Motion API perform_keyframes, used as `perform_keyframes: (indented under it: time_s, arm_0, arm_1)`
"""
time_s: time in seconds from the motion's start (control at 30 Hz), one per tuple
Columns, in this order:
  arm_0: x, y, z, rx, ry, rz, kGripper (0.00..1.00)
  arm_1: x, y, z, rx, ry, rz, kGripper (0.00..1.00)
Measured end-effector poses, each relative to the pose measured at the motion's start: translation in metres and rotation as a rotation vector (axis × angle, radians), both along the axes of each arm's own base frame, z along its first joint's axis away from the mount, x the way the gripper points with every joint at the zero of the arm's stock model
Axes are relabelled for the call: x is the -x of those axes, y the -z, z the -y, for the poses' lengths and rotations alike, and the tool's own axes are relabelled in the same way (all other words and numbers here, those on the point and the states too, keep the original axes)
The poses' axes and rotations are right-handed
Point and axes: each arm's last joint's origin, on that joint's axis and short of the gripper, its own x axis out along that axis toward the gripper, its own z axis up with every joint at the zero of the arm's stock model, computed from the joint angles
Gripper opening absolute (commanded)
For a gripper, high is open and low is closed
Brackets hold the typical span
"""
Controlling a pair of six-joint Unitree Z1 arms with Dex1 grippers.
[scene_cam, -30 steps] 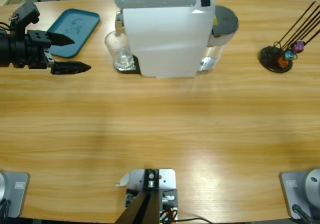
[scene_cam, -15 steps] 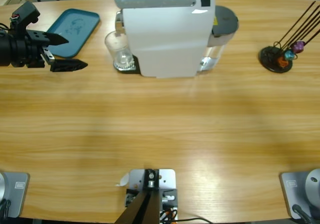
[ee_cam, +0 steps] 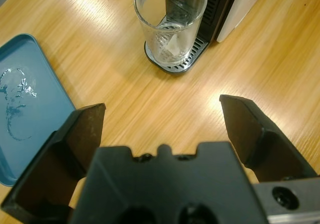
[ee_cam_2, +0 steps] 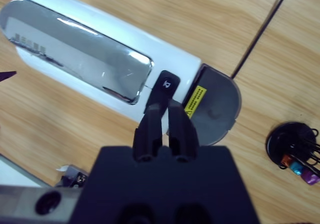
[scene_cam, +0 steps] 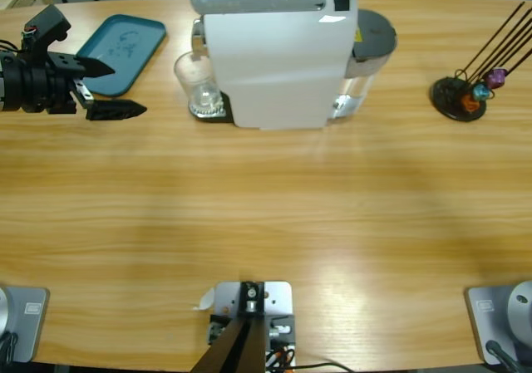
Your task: Pour coffee
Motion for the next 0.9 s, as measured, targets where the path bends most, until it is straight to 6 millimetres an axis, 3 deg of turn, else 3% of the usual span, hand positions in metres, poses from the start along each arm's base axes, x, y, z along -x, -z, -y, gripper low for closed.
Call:
perform_keyframes:
  time_s: [0.9]
  arm_0:
    - [-0.002, 0.006, 0.001, -0.012, 0.000, -0.022, 1.000]
  arm_1:
    - [-0.010, 0.009, -0.009, 0.017, -0.011, -0.009, 0.000]
